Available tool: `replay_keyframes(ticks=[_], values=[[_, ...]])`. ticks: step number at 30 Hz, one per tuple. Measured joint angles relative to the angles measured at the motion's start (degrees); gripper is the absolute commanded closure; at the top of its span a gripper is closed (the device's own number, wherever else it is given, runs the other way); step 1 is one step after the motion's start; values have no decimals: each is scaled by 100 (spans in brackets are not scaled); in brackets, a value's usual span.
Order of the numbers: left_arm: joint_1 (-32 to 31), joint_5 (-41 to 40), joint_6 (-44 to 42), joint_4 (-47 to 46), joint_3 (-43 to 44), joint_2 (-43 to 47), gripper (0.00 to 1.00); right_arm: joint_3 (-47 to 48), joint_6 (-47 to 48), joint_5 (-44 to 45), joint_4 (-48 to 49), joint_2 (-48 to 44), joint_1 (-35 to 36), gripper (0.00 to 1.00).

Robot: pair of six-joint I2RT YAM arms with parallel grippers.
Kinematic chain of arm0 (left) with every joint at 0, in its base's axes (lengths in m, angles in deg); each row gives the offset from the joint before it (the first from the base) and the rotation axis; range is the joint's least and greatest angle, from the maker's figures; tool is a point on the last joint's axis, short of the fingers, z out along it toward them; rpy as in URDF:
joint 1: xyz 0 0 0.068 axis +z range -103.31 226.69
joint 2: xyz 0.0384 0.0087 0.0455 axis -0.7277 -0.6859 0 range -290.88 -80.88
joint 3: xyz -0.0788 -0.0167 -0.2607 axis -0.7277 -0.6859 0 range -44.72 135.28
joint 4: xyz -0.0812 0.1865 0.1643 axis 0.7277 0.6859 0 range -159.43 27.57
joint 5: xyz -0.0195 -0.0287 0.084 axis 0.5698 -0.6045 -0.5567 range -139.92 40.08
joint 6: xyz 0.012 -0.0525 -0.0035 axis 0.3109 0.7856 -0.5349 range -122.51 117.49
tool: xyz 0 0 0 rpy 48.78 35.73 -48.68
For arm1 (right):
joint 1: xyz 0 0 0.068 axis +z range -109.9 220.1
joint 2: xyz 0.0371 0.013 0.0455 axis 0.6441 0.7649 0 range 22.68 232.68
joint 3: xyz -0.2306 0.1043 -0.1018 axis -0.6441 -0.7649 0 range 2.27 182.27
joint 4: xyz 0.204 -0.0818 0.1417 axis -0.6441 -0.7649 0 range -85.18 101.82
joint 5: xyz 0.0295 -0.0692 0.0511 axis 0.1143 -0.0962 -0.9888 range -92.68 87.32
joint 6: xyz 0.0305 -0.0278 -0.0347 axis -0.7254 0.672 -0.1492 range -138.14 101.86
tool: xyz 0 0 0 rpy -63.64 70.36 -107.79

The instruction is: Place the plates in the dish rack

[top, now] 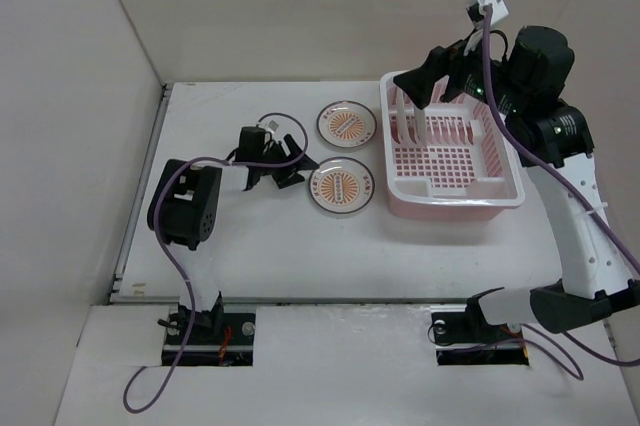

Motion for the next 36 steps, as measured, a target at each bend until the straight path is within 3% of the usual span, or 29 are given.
replay_keyframes(ticks=[6, 13, 17, 22, 31, 36], values=[[-120, 44, 61, -278, 48, -186, 36, 96, 55, 33, -83, -44, 0, 1], [-260, -52, 63, -269, 164, -323, 49, 221, 72, 46, -181, -42, 28, 1], [-282, -205, 44, -190, 157, -323, 62, 337, 83, 42, -177, -42, 39, 1], [-284, -422, -9, -13, 133, -352, 99, 389, 87, 33, -181, -42, 39, 1], [-315, -503, -2, 177, 133, -271, 100, 258, 356, 284, -160, -46, 474, 1], [-341, -1320, -96, 1700, 286, 527, 100, -289, 780, 962, -170, -44, 1281, 1]])
